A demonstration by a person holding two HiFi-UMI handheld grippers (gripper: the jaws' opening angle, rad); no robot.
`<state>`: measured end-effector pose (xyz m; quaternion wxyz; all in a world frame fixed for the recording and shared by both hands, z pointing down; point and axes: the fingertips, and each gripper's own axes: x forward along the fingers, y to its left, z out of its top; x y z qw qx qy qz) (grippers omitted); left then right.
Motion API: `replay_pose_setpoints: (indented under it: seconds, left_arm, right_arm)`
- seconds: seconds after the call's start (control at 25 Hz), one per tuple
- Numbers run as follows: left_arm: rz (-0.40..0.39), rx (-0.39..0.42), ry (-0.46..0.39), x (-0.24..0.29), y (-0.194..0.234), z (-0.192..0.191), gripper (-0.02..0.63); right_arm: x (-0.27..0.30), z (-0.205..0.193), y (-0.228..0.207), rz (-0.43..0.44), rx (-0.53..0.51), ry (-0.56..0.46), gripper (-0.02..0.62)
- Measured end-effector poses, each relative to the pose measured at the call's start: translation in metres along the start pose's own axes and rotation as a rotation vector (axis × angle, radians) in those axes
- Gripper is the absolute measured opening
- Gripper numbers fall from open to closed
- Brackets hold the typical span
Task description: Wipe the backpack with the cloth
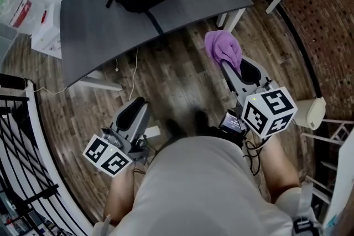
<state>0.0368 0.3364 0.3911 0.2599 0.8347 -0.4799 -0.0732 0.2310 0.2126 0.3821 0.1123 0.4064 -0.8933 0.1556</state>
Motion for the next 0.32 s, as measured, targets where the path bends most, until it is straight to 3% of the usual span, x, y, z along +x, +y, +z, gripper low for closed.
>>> replay_pose_setpoints:
  seconds: [0.32]
  left_arm:
    - [-0.019,0.000,0.007,0.0048,-0.0069,0.0000,0.094]
  right_arm:
    - [-0.0011,-0.0010,0.0080,0.011,-0.027,0.008,0.127]
